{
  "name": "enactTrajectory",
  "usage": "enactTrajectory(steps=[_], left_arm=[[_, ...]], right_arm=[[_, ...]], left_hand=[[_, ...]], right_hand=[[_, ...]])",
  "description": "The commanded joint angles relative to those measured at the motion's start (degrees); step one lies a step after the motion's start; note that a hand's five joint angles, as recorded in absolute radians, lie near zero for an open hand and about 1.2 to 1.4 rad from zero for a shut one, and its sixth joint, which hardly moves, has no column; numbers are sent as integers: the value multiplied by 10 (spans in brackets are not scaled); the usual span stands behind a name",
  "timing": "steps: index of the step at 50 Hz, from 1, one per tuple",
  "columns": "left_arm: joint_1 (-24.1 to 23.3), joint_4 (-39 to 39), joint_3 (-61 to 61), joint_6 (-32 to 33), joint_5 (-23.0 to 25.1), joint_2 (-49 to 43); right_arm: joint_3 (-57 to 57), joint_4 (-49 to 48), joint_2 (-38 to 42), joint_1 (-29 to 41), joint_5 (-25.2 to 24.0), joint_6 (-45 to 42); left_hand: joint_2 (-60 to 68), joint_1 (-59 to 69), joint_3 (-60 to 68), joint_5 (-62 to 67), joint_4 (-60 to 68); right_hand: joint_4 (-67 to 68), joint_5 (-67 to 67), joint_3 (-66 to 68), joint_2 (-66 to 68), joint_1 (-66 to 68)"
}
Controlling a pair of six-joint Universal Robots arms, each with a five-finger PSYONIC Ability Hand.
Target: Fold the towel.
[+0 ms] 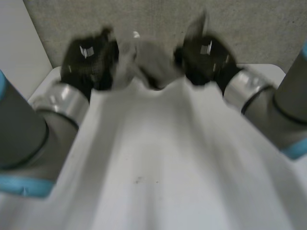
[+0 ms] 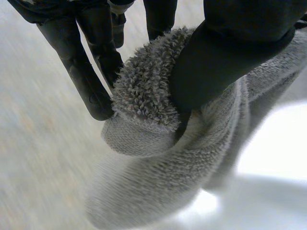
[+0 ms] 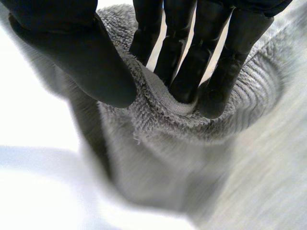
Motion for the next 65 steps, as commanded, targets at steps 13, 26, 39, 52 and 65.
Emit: enactTrajectory(steps=[13,26,39,52,65], left_arm=[[-43,-16,-209,125,-1,-51],[-63,-12,-197,126,5,67],[23,-13,-54,124,99,-91],[24,-64,72,120,152,-239],[19,-63,65,118,197,-252]], right_arm=[[158,154,60,-17,4,-133],[216,87,33,-48,4,-133],[224,60,34,-84,3,-140],[226,57,44,-85,0,-140],[227,38,52,-91,1,-140]], left_hand=[[579,8,-19,-10,-20],[97,-474,-500,-491,-501],[160,-411,-438,-429,-439],[218,-353,-379,-370,-380],[311,-260,-286,-277,-287]], right_hand=[[103,110,104,105,20],[103,110,104,105,20],[103,110,104,105,20],[103,110,104,105,20],[103,110,104,105,20]])
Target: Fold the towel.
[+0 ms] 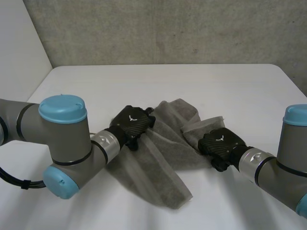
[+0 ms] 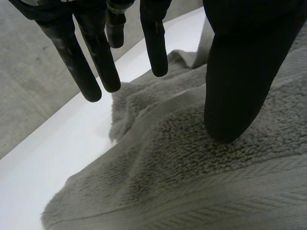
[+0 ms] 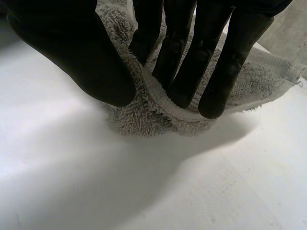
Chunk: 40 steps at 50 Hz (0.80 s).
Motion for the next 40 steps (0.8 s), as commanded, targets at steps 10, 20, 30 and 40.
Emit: enactTrajectory(steps=[10,20,30,40], left_arm=[[-1,0,-10,4,0,-17],[8,-3,-41,6,-7,36],[51,-1,-123,9,-21,132],[90,0,-167,6,-13,159]], right_arm=[[-2,-3,4,-10,1,0],[-2,-3,3,-15,0,0],[0,-2,-3,-15,-3,0],[0,-2,-2,-14,-5,0]], left_hand=[[608,394,395,397,394],[701,487,488,490,487],[701,487,488,490,487],[438,224,225,227,224]], right_hand=[[102,110,104,104,20],[102,110,104,104,20],[102,110,104,104,20],[102,110,104,104,20]])
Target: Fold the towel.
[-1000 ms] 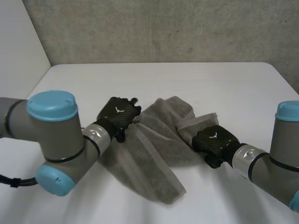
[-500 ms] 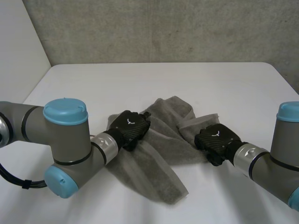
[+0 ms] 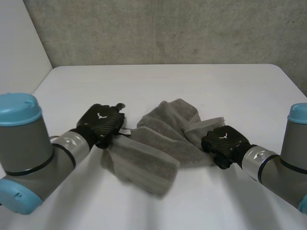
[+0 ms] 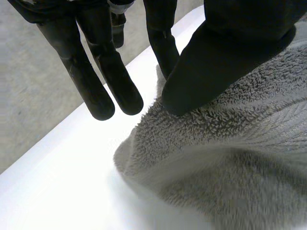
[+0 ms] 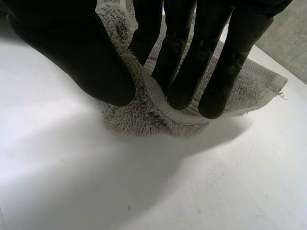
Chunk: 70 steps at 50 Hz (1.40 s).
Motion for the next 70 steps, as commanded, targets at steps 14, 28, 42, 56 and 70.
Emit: enactTrajectory(steps=[14,28,42,56,70], left_arm=[[-30,8,-2,-5,1,0],[-98,10,14,-2,-6,-44],[-99,11,8,-2,-5,-63],[-96,33,14,1,-66,-79],[-88,30,-14,0,-74,-2]], right_arm=[[2,-1,0,0,-1,0],[3,-1,0,0,-1,0],[2,-1,3,0,0,0],[1,-2,4,0,0,0],[1,-2,1,-7,0,0]], left_hand=[[331,-233,-241,-249,-241],[331,-233,-241,-249,-241],[333,-231,-240,-248,-239],[701,136,128,120,129],[701,137,129,121,129]], right_hand=[[102,110,104,104,20],[102,110,104,104,20],[102,110,104,104,20],[102,110,104,104,20],[102,110,104,104,20]])
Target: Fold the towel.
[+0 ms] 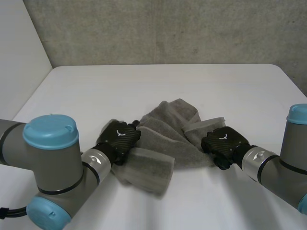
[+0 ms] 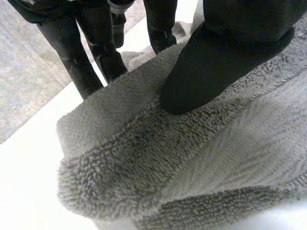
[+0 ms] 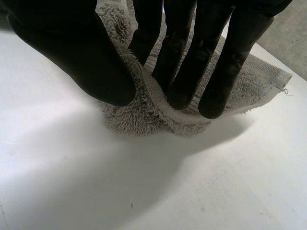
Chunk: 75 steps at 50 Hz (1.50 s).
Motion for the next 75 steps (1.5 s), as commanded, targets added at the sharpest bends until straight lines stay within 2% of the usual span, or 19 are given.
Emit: enactTrajectory(steps=[1,6,8,20,46,51,53,56,61,62,64,66,67,68,75], left_arm=[[5,0,-20,-1,5,62],[28,0,-27,0,5,93],[56,-2,-34,3,6,104],[143,-4,-55,48,9,107],[181,-7,-75,48,18,129],[180,-18,-108,48,61,173],[177,-35,-139,49,98,209],[173,-47,-154,50,117,226],[169,-117,-195,53,191,275],[169,-117,-195,53,191,275],[168,-130,-196,54,207,277],[166,-143,-188,66,221,272],[166,-143,-188,66,221,272],[166,-144,-182,78,221,270],[165,-144,-121,110,219,241]], right_arm=[[0,0,-5,-6,0,0],[1,1,-6,-7,-1,0],[1,1,-6,-7,-1,0],[1,0,-6,-6,-1,0],[6,4,-10,-4,-1,1],[7,10,-39,-4,3,1],[9,10,-53,-4,3,2],[12,10,-72,-8,-3,3],[10,9,-77,-9,-4,3],[10,9,-77,-10,-4,2],[10,9,-77,-13,-4,1],[9,9,-71,-19,-4,1],[9,9,-71,-19,-4,1],[9,9,-67,-19,-4,1],[9,7,-60,-19,-7,1]], left_hand=[[701,125,107,117,106],[701,125,107,117,106],[701,125,107,117,106],[701,125,107,117,106],[701,125,107,117,106],[701,125,107,117,106],[701,125,107,117,106],[701,125,107,117,106],[701,125,107,117,106],[701,125,107,117,106],[666,90,71,82,71],[330,-247,-265,-255,-266],[328,-249,-267,-256,-267],[245,-332,-350,-340,-351],[207,-370,-388,-377,-389]], right_hand=[[102,109,104,104,20],[102,109,104,104,20],[102,109,104,104,20],[102,109,104,104,20],[102,109,104,104,20],[102,109,104,104,20],[102,109,104,104,20],[102,109,104,104,20],[102,109,104,104,20],[102,109,104,104,20],[102,109,104,104,20],[102,109,104,104,20],[102,109,104,104,20],[102,109,104,104,20],[102,109,104,104,20]])
